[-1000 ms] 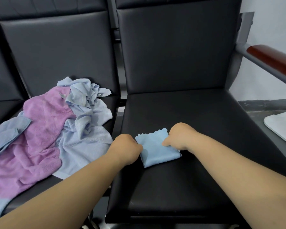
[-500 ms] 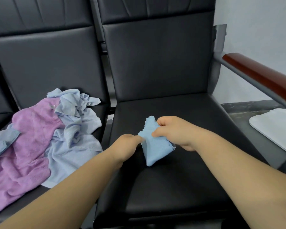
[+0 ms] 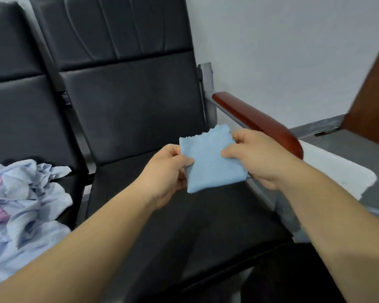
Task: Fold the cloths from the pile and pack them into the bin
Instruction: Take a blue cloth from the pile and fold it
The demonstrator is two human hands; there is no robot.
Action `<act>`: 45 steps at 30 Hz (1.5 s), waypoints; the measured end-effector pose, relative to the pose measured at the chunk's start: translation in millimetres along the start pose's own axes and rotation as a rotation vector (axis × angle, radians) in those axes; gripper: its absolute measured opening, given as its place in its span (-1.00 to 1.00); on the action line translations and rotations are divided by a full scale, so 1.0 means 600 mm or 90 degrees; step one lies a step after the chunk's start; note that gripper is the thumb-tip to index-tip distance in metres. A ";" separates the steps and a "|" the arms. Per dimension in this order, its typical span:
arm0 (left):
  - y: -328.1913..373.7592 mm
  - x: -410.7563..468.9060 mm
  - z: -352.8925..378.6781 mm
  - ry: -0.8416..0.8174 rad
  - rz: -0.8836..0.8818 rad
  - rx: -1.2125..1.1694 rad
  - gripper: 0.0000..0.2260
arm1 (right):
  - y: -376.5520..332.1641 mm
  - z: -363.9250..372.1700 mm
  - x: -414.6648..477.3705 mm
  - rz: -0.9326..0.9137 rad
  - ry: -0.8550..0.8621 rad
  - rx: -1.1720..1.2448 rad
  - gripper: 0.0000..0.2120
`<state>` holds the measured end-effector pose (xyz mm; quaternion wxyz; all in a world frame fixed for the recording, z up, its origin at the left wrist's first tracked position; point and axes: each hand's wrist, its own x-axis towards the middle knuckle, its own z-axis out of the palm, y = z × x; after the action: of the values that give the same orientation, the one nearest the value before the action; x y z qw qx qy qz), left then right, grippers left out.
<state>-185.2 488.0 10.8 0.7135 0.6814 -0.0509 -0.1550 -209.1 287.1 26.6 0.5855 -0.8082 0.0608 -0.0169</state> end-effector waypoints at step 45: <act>-0.087 -0.050 0.282 -0.245 0.149 0.616 -0.59 | 0.240 -0.195 -0.253 0.161 0.186 -0.163 -0.55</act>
<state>-269.6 333.6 -25.7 0.3077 0.8818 -0.3220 -0.1553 -382.3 150.2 -66.6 0.4607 -0.8508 0.2471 -0.0526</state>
